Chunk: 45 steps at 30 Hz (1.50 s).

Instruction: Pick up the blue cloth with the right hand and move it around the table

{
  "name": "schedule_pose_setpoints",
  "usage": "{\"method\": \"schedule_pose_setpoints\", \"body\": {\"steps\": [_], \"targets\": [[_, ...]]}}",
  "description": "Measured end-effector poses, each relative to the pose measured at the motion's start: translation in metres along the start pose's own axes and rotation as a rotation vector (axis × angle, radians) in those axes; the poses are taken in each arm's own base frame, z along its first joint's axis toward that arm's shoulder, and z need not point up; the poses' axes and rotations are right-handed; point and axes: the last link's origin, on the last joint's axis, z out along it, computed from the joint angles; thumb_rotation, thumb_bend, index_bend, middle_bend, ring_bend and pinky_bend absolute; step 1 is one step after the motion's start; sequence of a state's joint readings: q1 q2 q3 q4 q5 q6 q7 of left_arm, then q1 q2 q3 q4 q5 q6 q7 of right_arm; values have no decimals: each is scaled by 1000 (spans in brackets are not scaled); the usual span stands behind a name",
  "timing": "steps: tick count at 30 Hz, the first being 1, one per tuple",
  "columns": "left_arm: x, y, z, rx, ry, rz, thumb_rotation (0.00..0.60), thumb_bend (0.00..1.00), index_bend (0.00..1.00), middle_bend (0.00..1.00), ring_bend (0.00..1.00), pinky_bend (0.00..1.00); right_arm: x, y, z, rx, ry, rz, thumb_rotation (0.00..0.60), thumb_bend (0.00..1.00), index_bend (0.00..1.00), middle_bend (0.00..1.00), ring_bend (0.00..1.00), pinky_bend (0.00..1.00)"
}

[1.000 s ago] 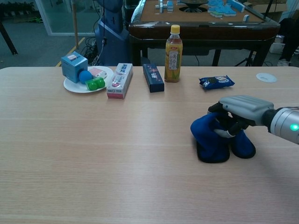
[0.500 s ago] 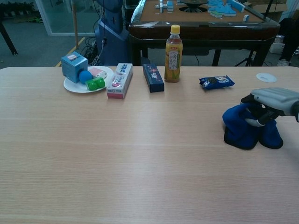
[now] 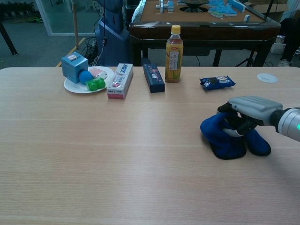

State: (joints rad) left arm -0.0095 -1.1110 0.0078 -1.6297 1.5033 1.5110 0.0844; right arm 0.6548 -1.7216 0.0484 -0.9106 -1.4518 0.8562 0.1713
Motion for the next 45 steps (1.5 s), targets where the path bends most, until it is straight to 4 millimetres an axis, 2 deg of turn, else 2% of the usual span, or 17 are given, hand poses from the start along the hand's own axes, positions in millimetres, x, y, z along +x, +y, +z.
{"method": "schedule_pose_setpoints", "body": {"steps": [8,11,14,15,17,20,23,26,31,34,39,45], "targets": [[2,-1,-1,3,7,1,600,258,366,74,107,61,13,-61,-5,195,34,55,600,684,770,634,583,714],[2,-2,-2,4,7,0,600,258,366,75,107,61,22,-80,-10,257,51,51,600,682,770,630,582,714],[2,-3,-2,7,7,-1,600,258,366,74,107,61,28,-90,-14,290,63,20,600,667,764,611,566,711],[2,-3,-2,7,8,-1,600,259,366,74,107,61,29,-92,-15,294,65,10,600,652,735,584,538,691],[2,-3,-2,5,9,0,600,258,366,74,107,61,31,-93,-17,296,61,-11,600,559,568,473,424,562],[2,-2,-1,1,8,0,600,258,366,74,107,61,31,-92,-20,287,42,-39,600,303,229,234,216,311],[2,-1,0,-2,6,0,600,259,366,74,107,61,34,-92,-23,275,39,-66,600,99,19,63,75,162],[1,0,1,-5,5,1,600,259,366,74,107,61,41,-93,-27,264,53,-72,600,22,0,16,36,125],[2,1,3,-5,6,3,600,258,366,74,107,61,56,-87,-35,242,89,-79,600,7,0,19,32,124],[3,1,6,-10,12,2,600,259,366,74,107,61,65,-80,-41,222,121,-88,600,7,0,60,32,124],[3,2,10,-21,24,-1,600,258,365,74,107,61,77,-56,-61,140,187,-120,600,68,0,121,46,126],[1,4,16,-38,39,-5,600,258,361,74,107,61,90,-16,-97,-4,251,-148,600,71,0,175,85,127]]}}
